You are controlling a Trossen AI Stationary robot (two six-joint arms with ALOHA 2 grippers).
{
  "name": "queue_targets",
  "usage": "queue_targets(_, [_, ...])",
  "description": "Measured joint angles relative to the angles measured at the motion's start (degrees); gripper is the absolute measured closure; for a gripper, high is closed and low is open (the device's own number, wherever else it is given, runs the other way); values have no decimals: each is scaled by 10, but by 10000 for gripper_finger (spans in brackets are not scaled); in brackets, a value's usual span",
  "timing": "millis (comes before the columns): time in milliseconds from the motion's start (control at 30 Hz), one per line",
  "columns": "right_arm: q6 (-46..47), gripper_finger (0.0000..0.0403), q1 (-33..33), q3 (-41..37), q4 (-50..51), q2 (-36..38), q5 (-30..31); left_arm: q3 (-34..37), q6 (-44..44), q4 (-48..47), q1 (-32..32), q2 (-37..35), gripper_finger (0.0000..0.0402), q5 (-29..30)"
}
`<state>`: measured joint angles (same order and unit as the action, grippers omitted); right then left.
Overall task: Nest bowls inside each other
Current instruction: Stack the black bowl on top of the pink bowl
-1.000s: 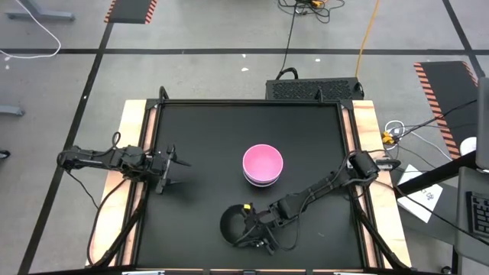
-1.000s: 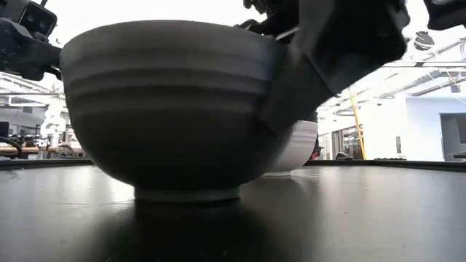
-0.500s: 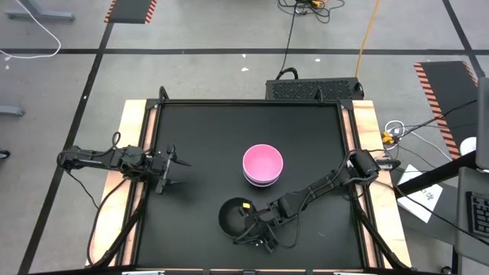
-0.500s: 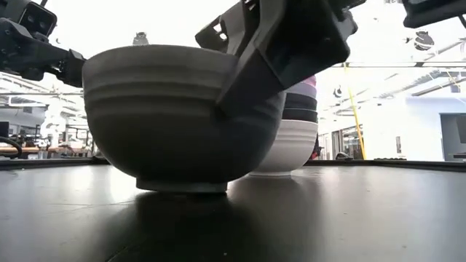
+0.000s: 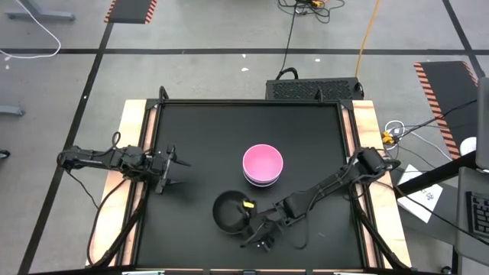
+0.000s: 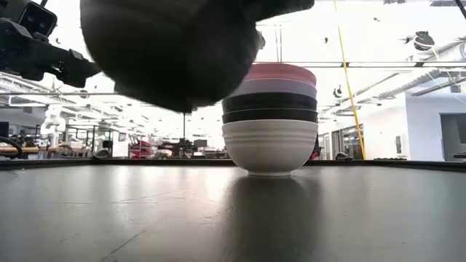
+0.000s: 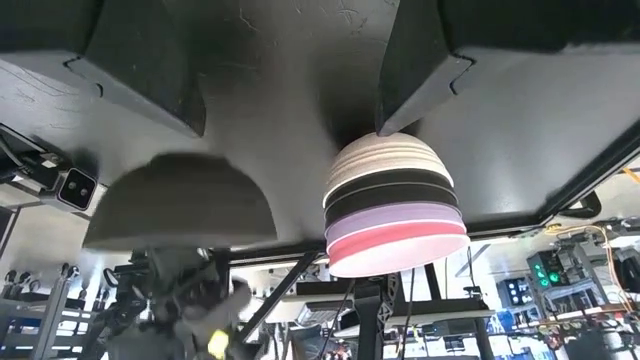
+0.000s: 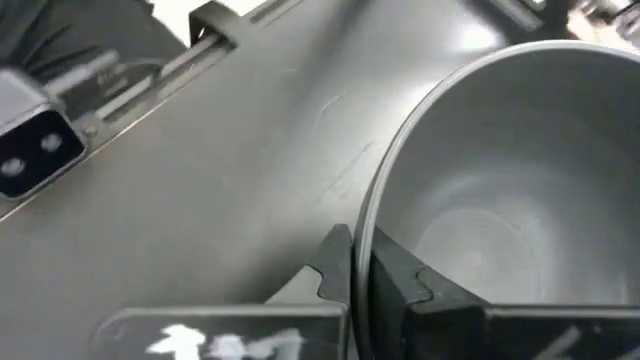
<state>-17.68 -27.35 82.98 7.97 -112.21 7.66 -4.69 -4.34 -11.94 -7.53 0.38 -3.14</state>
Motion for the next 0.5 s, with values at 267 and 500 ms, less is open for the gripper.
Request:
queue_targets(267, [-15, 402, -2, 0, 52, 106, 51, 0, 4, 0, 0, 0, 108, 0])
queue_targets(500, [-10, 402, 7, 0, 133, 201, 91, 0, 4, 0, 0, 8, 108, 0])
